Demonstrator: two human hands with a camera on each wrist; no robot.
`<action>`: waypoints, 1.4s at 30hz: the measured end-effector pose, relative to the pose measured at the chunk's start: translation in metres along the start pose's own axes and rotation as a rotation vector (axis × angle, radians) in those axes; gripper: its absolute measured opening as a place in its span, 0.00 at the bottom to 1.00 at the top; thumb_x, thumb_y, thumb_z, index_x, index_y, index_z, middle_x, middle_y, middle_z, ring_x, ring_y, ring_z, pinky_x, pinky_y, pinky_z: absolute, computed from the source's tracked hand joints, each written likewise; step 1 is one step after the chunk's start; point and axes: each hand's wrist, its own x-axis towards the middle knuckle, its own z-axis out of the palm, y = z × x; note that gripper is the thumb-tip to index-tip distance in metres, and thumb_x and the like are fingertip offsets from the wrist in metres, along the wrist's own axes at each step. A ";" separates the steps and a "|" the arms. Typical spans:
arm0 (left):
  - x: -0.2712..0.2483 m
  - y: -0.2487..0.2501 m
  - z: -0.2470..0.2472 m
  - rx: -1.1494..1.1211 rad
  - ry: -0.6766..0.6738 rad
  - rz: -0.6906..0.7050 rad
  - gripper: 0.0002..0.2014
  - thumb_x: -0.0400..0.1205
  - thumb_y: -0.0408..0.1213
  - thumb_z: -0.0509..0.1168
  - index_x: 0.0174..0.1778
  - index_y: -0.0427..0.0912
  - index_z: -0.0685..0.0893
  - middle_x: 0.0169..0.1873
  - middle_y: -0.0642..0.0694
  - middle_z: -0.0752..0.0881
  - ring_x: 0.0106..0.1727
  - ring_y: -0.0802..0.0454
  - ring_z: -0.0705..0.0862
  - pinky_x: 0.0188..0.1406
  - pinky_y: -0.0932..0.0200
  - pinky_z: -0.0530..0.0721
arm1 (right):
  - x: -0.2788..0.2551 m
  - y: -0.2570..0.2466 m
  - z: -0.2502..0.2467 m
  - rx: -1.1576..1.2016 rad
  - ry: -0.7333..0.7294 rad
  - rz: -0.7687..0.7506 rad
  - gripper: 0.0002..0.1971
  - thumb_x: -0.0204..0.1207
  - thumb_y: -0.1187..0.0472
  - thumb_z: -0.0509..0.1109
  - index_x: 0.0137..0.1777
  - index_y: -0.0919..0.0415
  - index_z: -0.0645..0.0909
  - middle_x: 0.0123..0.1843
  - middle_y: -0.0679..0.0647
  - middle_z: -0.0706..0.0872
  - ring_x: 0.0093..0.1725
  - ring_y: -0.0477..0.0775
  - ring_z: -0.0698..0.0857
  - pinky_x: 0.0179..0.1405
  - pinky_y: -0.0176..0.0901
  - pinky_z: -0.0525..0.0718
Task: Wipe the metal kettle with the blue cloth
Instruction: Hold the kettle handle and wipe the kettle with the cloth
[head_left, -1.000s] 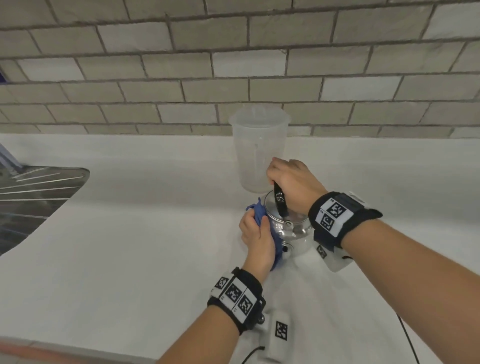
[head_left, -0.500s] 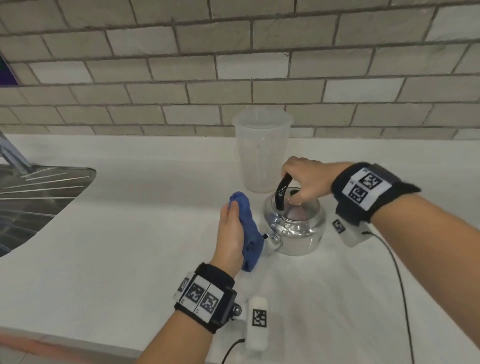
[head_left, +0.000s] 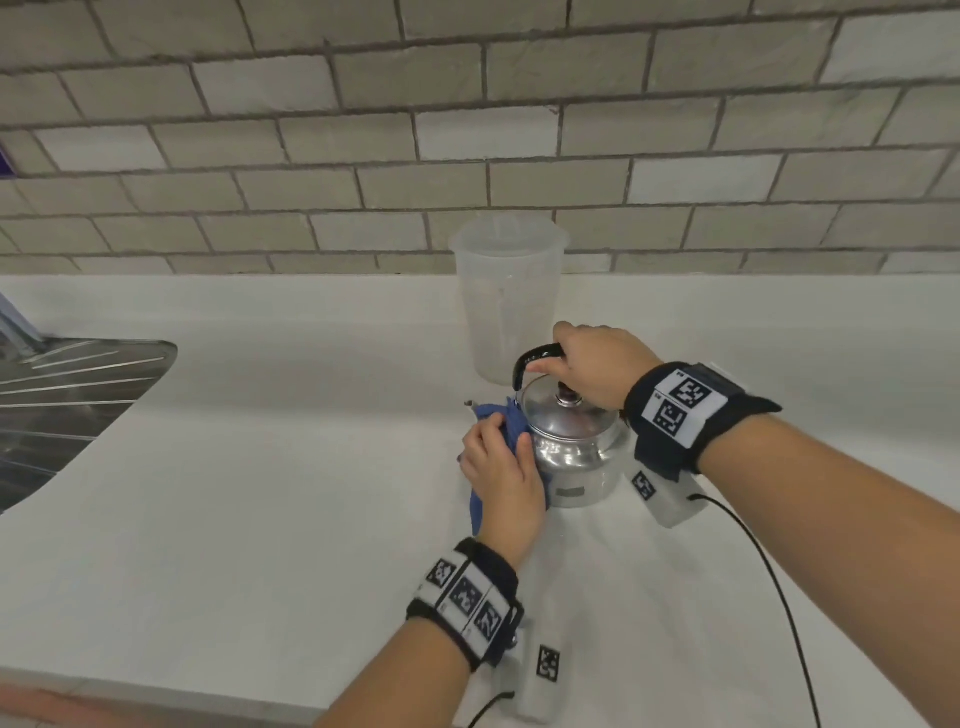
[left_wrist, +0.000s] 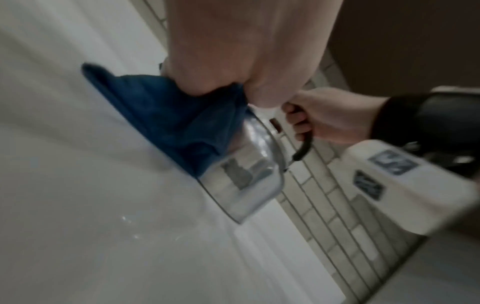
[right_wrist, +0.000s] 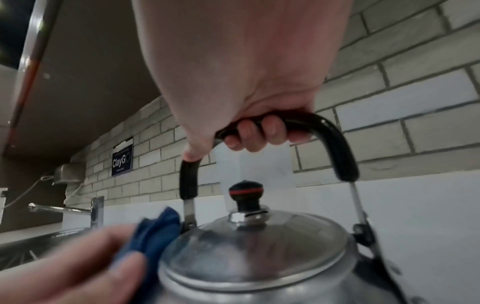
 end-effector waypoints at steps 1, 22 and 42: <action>0.005 0.001 0.003 0.005 -0.012 -0.053 0.19 0.89 0.37 0.56 0.76 0.37 0.69 0.72 0.38 0.70 0.67 0.41 0.70 0.72 0.52 0.66 | 0.002 -0.004 0.001 0.019 -0.001 0.025 0.25 0.80 0.37 0.56 0.55 0.62 0.72 0.48 0.59 0.84 0.41 0.58 0.76 0.41 0.46 0.71; -0.037 0.037 -0.005 -0.527 -0.411 -0.423 0.13 0.87 0.46 0.55 0.64 0.48 0.76 0.63 0.42 0.81 0.63 0.43 0.83 0.70 0.40 0.78 | 0.003 -0.019 -0.010 0.138 -0.098 0.238 0.25 0.82 0.43 0.57 0.61 0.67 0.73 0.56 0.63 0.85 0.51 0.63 0.83 0.44 0.46 0.73; 0.094 -0.041 -0.154 -0.481 -0.346 -0.598 0.15 0.84 0.32 0.66 0.67 0.43 0.86 0.64 0.41 0.86 0.58 0.45 0.86 0.50 0.50 0.86 | -0.004 -0.014 -0.006 0.177 -0.053 0.180 0.22 0.83 0.44 0.57 0.57 0.66 0.74 0.40 0.55 0.78 0.39 0.58 0.78 0.39 0.46 0.74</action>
